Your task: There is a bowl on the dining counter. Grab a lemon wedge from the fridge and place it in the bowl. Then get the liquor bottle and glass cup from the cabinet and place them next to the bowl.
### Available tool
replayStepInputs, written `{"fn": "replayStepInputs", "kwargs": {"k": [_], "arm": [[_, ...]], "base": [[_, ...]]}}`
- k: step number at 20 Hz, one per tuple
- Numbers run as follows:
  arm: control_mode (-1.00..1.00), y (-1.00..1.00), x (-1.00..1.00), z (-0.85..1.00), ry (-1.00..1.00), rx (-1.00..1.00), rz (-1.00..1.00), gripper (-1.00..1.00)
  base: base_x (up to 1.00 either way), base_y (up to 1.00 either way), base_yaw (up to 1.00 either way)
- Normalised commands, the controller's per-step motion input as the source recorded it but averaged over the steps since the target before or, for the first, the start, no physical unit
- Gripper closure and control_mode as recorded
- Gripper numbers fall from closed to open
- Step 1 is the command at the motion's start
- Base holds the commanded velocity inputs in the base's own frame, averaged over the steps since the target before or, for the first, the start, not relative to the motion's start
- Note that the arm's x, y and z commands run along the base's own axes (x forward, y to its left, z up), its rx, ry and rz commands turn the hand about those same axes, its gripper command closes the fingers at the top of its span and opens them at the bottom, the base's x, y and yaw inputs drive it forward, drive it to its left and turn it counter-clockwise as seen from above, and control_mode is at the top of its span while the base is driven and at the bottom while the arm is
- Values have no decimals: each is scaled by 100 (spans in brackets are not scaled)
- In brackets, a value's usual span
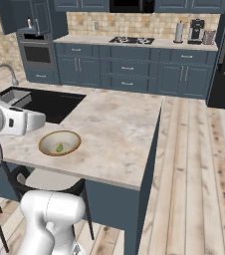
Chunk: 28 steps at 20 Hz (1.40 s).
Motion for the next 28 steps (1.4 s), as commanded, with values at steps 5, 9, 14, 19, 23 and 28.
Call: {"fn": "replayStepInputs", "kwargs": {"k": [5, 9, 14, 19, 23, 28], "arm": [[-100, 20, -42, -12, -3, -4, 0, -100], [100, 0, 0, 0, 0, 0, 0, -100], [100, 0, 0, 0, 0, 0, 0, -100], [100, 0, 0, 0, 0, 0, 0, -100], [100, 0, 0, 0, 0, 0, 0, -100], [100, 0, 0, 0, 0, 0, 0, -100]], "base": [[0, 0, 0], [-56, 37, 2], [-44, 77, 4], [-19, 100, 1], [-2, 100, 0], [0, 100, 0]]}}
